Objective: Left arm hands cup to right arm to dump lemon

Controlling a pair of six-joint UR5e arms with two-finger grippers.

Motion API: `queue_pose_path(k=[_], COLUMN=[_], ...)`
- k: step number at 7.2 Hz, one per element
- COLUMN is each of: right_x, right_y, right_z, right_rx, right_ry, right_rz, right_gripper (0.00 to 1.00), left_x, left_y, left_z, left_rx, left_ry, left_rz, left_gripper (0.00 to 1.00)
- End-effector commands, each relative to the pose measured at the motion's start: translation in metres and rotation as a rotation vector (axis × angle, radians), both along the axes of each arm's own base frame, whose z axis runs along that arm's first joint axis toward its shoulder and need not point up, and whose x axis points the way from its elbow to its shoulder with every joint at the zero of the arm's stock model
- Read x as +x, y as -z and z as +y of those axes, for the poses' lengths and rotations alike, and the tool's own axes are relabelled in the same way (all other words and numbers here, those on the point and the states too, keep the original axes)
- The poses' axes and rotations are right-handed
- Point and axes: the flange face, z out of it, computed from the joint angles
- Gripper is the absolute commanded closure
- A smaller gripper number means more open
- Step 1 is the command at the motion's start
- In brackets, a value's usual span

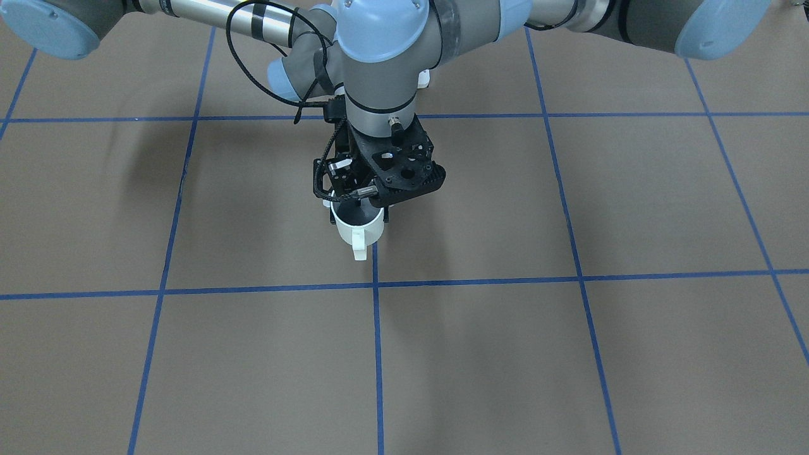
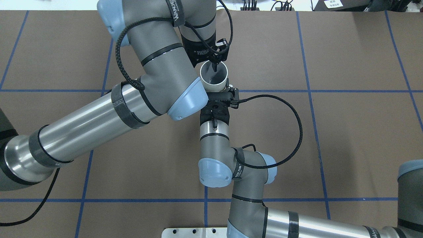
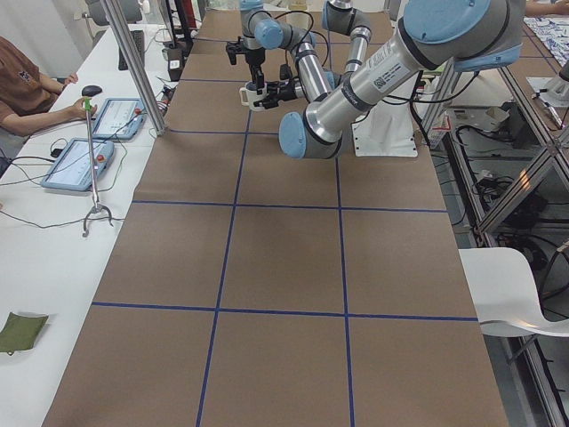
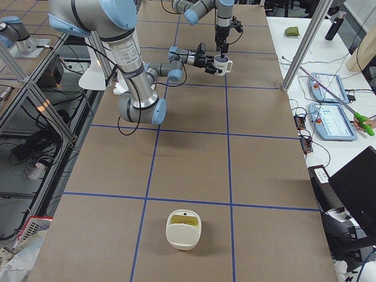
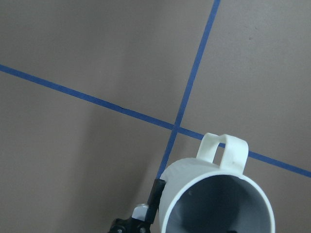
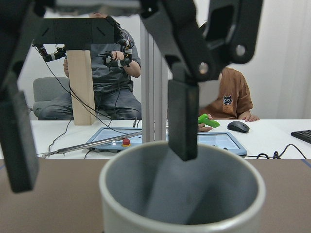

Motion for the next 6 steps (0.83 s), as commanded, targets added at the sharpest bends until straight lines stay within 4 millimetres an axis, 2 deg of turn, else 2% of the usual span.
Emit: queue_pose_path(k=[1,3,6], right_x=[0.0009,0.0004,0.0002], right_y=[0.0002,0.0007,0.0049], right_z=[0.001,0.0009,0.0008], right_rx=[0.001,0.001,0.003], right_ry=[-0.001,-0.001,-0.001], right_rz=[-0.002,-0.002,-0.008], right_gripper=[0.59,0.59,0.59], left_x=[0.0055,0.0096,0.0125], left_y=[-0.0039,-0.0046,-0.0042], left_z=[-0.0001,0.0037,0.0071], left_rx=[0.004,-0.001,-0.003], left_ry=[0.004,-0.002,-0.006], left_rz=[-0.015,-0.018,-0.018], left_gripper=[0.29,0.39,0.43])
